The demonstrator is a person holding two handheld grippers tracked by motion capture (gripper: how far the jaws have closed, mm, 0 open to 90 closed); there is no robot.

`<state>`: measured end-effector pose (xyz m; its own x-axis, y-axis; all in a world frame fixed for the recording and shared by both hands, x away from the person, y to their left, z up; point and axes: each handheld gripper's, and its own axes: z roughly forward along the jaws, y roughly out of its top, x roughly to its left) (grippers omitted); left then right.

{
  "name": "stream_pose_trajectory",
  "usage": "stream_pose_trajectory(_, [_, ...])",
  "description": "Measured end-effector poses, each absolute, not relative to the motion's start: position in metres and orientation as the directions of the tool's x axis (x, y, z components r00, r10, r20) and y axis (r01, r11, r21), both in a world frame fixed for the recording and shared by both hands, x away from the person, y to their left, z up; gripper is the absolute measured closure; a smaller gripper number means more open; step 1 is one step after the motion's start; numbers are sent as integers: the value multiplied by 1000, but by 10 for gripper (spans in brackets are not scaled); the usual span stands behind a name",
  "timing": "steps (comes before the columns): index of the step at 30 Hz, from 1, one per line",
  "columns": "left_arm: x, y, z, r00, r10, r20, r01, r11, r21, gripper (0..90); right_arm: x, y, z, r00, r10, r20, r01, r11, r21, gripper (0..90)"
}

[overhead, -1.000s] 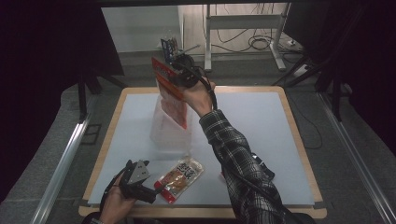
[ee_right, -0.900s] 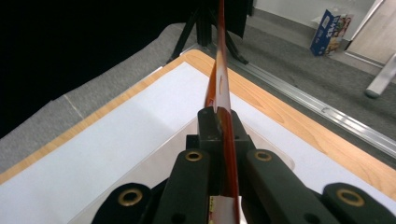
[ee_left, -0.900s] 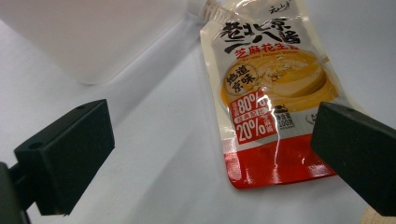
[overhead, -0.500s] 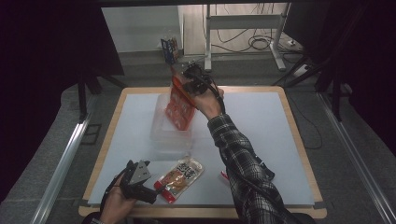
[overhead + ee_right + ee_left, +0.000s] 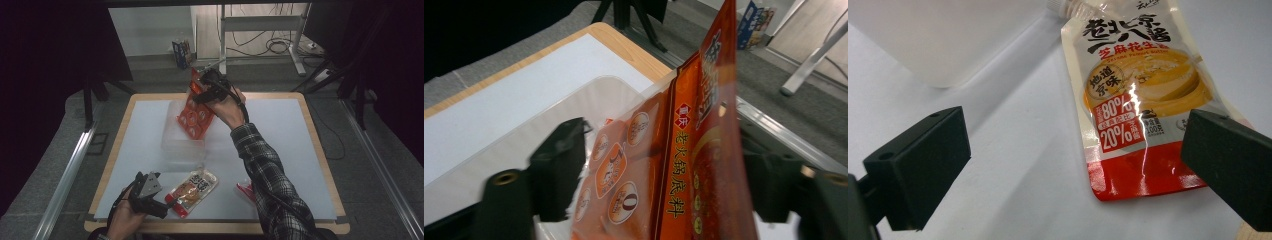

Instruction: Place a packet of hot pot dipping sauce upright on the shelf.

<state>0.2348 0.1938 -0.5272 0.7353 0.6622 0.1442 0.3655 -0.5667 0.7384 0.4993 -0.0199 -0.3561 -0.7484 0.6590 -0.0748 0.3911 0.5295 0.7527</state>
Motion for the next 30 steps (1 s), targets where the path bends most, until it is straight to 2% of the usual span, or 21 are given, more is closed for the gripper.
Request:
stream_pose_trajectory(1, [235, 194, -527, 734, 663, 144, 366, -566, 739, 0, 500, -25, -356, -755, 653, -61, 387, 518, 763, 178])
stream_pose_trajectory(10, [235, 194, -527, 737, 660, 144, 367, -570, 735, 0, 495, -45, -355, -769, 637, -55, 367, 511, 777, 54])
stream_pose_trajectory(18, [236, 194, -528, 732, 671, 123, 379, -550, 744, 0, 483, -57, -360, -791, 610, -58, 359, 537, 763, 0])
stream_pose_trajectory(24, [235, 194, -528, 730, 673, 119, 383, -547, 744, 0, 474, -62, -366, -799, 596, -75, 353, 567, 744, 0])
stream_pose_trajectory(30, [235, 194, -528, 729, 673, 124, 381, -550, 744, 0, 462, -73, -372, -803, 594, -58, 349, 547, 761, 0])
